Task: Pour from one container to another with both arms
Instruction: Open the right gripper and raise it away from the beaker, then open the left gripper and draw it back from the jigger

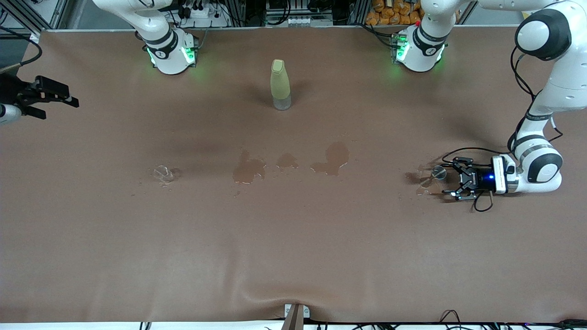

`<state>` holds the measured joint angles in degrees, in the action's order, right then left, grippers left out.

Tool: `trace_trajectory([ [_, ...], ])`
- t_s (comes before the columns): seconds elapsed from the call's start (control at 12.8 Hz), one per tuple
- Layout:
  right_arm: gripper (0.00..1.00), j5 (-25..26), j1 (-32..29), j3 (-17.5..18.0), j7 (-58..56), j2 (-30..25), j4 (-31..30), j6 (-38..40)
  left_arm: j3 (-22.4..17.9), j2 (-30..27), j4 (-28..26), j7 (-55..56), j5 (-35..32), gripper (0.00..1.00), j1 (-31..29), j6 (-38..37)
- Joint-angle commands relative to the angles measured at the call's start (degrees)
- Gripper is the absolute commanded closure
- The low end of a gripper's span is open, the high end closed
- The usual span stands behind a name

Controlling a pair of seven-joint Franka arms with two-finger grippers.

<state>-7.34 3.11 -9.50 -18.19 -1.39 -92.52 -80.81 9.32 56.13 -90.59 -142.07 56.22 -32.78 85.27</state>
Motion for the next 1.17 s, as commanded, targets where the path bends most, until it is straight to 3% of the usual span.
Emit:
trace_trajectory([
  [0.0, 0.0, 3.5, -3.4, 5.4, 4.4, -0.5, 2.1, 1.0, 0.2, -0.8, 3.0, 1.9, -2.0, 0.0, -1.1, -2.4],
  [0.55, 0.0, 8.5, -3.0, 6.4, 6.9, 0.3, 5.4, -3.0, 0.1, -7.7, 5.2, 15.4, -6.8, 0.0, -0.6, -2.4],
  [0.86, 0.0, 8.1, -9.2, 13.0, 7.4, 0.3, 5.9, -2.7, 0.9, -13.9, 6.9, 30.2, -10.9, 0.0, 1.0, -2.3],
  [1.09, 0.0, 8.0, -10.7, 13.9, 7.6, 0.2, 6.1, -2.5, 0.3, -19.6, 7.0, 40.0, -11.7, 0.0, 4.9, -1.2],
])
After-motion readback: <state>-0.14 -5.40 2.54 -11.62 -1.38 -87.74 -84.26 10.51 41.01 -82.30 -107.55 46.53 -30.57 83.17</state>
